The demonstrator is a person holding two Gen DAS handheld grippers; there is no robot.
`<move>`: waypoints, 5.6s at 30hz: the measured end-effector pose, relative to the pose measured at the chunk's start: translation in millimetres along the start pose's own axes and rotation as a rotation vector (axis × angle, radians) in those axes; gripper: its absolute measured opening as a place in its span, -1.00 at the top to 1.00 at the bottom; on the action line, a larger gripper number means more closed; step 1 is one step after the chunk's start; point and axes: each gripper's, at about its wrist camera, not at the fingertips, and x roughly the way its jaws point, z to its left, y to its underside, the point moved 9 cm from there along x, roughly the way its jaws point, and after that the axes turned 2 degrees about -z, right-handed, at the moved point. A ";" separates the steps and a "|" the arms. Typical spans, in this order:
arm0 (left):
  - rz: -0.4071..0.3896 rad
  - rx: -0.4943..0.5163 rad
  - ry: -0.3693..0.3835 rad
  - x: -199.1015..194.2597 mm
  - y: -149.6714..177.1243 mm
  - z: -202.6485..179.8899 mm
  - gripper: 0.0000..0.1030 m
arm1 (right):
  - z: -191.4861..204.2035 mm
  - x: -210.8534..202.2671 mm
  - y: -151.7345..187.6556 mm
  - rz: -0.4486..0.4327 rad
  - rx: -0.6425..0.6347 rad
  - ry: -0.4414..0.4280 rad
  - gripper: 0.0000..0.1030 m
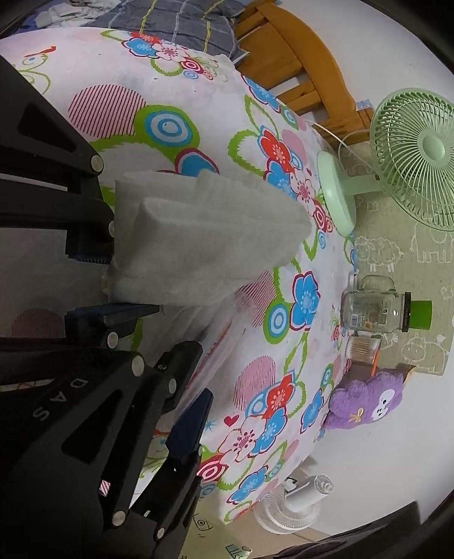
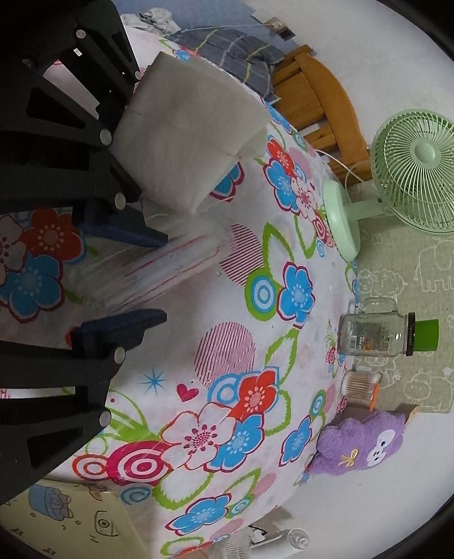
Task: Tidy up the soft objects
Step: 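Close the right gripper on the clear straw bag while the left gripper lifts the cloth, then carry the white cloth and straw bag with both grippers over the paper box, then lower both grippers into the box and open them to release the cloth and bag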
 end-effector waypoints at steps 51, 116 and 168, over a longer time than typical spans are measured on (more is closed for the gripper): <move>-0.157 -0.026 0.002 -107.1 12.6 -26.4 0.67 | 7.8 -118.8 15.2 -0.136 -0.020 -0.008 0.61; -0.282 0.112 0.128 -170.7 -17.9 -180.2 0.67 | -130.6 -235.9 16.3 -0.288 0.082 0.095 0.61; -0.163 0.268 0.205 -102.4 -8.5 -281.0 -0.46 | -249.8 -197.4 55.1 -0.192 0.257 0.191 0.55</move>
